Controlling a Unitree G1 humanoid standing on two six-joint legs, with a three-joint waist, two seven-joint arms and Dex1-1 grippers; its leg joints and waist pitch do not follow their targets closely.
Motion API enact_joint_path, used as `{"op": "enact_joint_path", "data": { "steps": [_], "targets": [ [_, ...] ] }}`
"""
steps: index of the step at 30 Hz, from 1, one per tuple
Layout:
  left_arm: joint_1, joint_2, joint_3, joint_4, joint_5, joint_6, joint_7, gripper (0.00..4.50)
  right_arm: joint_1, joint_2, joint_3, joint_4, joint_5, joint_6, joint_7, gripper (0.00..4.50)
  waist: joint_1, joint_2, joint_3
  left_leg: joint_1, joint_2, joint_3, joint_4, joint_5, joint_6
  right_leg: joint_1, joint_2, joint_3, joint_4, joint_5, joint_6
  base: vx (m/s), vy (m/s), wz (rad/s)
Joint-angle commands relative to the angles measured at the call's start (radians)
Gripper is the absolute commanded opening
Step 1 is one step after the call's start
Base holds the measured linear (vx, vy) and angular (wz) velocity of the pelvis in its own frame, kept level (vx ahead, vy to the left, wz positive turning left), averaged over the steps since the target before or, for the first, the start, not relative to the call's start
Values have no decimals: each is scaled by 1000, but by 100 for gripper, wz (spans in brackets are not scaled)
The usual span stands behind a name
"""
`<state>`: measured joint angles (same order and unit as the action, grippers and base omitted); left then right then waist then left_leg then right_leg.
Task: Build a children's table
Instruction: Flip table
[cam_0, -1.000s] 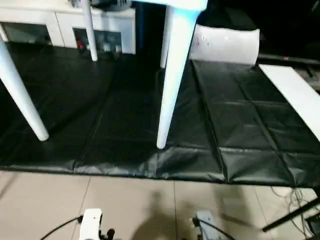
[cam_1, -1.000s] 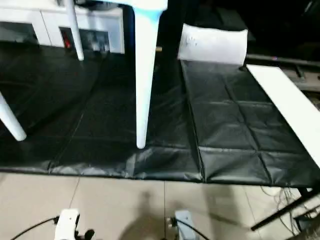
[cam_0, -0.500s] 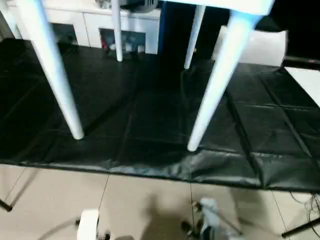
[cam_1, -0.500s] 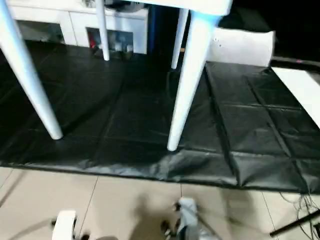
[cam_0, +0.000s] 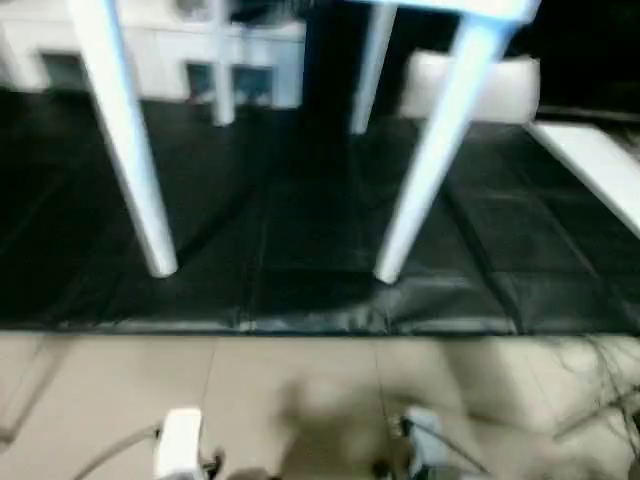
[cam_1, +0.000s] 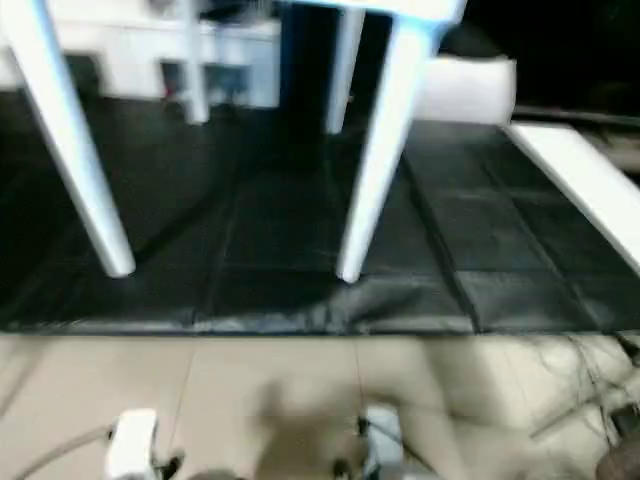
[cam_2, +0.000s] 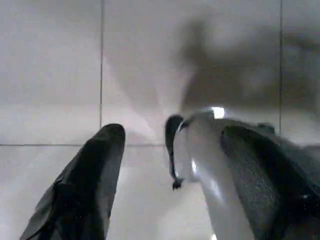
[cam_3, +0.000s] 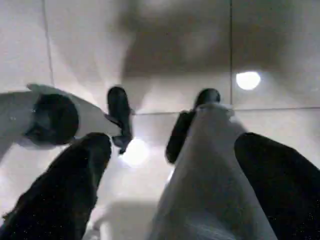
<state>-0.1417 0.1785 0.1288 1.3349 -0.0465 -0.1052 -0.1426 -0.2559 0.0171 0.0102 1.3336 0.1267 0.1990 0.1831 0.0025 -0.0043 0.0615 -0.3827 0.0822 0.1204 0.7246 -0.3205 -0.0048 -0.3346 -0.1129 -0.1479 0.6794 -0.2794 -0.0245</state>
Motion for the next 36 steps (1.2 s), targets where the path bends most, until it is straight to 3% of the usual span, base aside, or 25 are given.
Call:
{"op": "enact_joint_path", "data": {
  "steps": [1,2,3,4,5,6,7,8,9,10,12,13,14,15,17,20,22,24,25,27,28,29,32,35,36],
  "targets": [
    [-19,-10,4,-6,0,-10,-7,335,1,-25,3,7,-8,11,-7,450,-12,42,-48,21,121,-97,-282,-773,-356,-18,-9,25,-15,11,-99,-78,47,9],
    [-20,-5,6,-5,1,-10,-14,335,2,-26,3,7,-9,12,-9,450,-12,42,-48,21,121,-97,-282,-773,-356,-18,-9,25,-15,11,-99,13,-14,18],
    [-20,-1,13,-3,-2,-10,-17,335,-10,-27,-2,7,-6,20,-14,450,-6,-8,-85,30,116,-93,-218,-424,-283,1,-105,87,-95,22,-112,0,0,0],
    [-20,-1,26,-2,-11,-13,-23,335,-27,-29,-12,7,-2,33,-23,450,14,-13,-84,-11,144,-90,-185,-179,-154,40,-196,128,-123,37,-154,0,0,0],
    [-20,-1,28,-2,-13,-13,-25,335,-29,-29,-13,7,-1,35,-25,450,24,-12,-83,-22,165,-95,-168,-107,-107,48,-231,137,-140,47,-183,-43,-40,-23],
    [-21,-3,33,-2,-17,-16,-31,335,-34,-30,-18,8,0,41,-29,450,34,1,-67,-20,181,-93,-191,-118,-51,21,-194,126,-142,23,-218,-65,-32,-16],
    [-21,-3,35,-2,-19,-17,-32,335,-35,-30,-22,8,-1,43,-31,450,27,17,-59,-10,180,-78,-227,-284,-67,-3,-127,107,-122,-50,-217,-65,-32,-16],
    [-22,-4,36,0,-19,-13,-35,335,-35,-31,-25,8,-4,44,-31,450,25,31,-56,-8,174,-73,-239,-388,-99,-8,-111,104,-114,-91,-209,0,0,0],
    [-23,-5,36,1,-18,-11,-34,335,-35,-31,-25,8,-8,45,-32,450,22,17,-56,-5,161,-67,-238,-546,-143,-19,-114,112,-130,-193,-190,-53,-54,-4],
    [-23,-7,35,2,-16,-10,-34,335,-35,-31,-24,8,-15,45,-33,450,35,14,-53,12,159,-71,-215,-599,-141,-34,-153,133,-163,-343,-176,-53,-54,-4],
    [-23,-11,36,7,-15,-3,-39,335,-36,-28,-21,8,-28,47,-39,450,42,9,-46,8,174,-86,-201,-527,-107,-23,-187,149,-194,-466,-160,-23,-27,-2],
    [-47,-15,41,14,-15,24,-33,335,-38,-26,-11,8,-43,46,-39,450,41,7,-47,-1,176,-85,-215,-477,-99,-14,-170,141,-187,-449,-149,0,0,0],
    [-59,-17,43,16,-16,38,-30,335,-39,-25,-7,8,-49,46,-39,450,42,10,-49,-1,175,-81,-221,-465,-101,-16,-158,138,-179,-420,-149,0,0,0],
    [-71,-18,45,19,-17,51,-28,335,-40,-25,-3,8,-54,46,-39,450,43,13,-49,1,175,-75,-229,-461,-106,-24,-144,137,-172,-360,-157,0,0,0],
    [-98,-23,57,19,-24,62,-47,335,-45,-20,11,9,-67,50,-34,450,48,14,-50,6,175,-69,-230,-453,-112,-27,-141,138,-166,-296,-178,0,0,0],
    [-124,-25,69,16,-34,40,-92,335,-55,-16,24,10,-85,51,-36,450,48,18,-55,-6,173,-65,-238,-380,-108,-13,-136,129,-150,-180,-197,0,0,0],
    [-135,-24,61,16,-27,34,-101,335,-59,-18,33,9,-96,43,-38,450,48,16,-61,-5,175,-54,-237,-292,-88,-10,-129,124,-135,-44,-216,0,0,0],
    [-156,-21,44,17,-8,32,-100,335,-69,-23,37,4,-108,10,-48,450,46,15,-61,-6,176,-46,-237,-258,-72,-6,-129,123,-130,8,-226,0,0,0],
    [-189,-19,29,19,11,33,-96,335,-86,-32,26,-5,-110,-43,-72,450,48,23,-66,2,180,-32,-231,-195,-55,-5,-128,123,-123,91,-234,0,0,0],
    [-216,-19,26,20,18,38,-94,335,-99,-38,3,-11,-101,-68,-93,450,49,21,-70,10,180,-21,-231,-133,-33,-2,-118,118,-115,174,-244,0,0,0],
    [-261,-26,22,22,25,54,-113,335,-120,-43,-49,-13,-58,-57,-89,450,45,19,-69,13,178,-16,-235,-153,-31,-2,-110,115,-111,187,-251,0,0,0],
    [-273,-30,17,24,35,65,-127,335,-124,-43,-57,-12,-52,-41,-79,450,47,25,-71,17,177,-15,-234,-158,-30,-2,-109,114,-110,197,-254,0,0,0],
    [-287,-40,-10,32,71,107,-151,335,-124,-38,-29,-7,-75,-13,-32,450,45,22,-67,12,175,-11,-233,-203,-20,1,-121,122,-117,171,-256,0,0,0],
    [-283,-43,-22,38,84,148,-140,335,-118,-31,-20,-1,-83,8,-13,450,43,17,-71,9,178,-7,-226,-155,19,7,-128,129,-115,202,-269,0,0,0],
    [-214,-49,-39,28,89,119,-157,335,-114,-24,-14,3,-89,19,-6,450,44,19,-73,10,178,-7,-224,-136,27,8,-126,128,-113,220,-274,0,0,0]
  ]
}}
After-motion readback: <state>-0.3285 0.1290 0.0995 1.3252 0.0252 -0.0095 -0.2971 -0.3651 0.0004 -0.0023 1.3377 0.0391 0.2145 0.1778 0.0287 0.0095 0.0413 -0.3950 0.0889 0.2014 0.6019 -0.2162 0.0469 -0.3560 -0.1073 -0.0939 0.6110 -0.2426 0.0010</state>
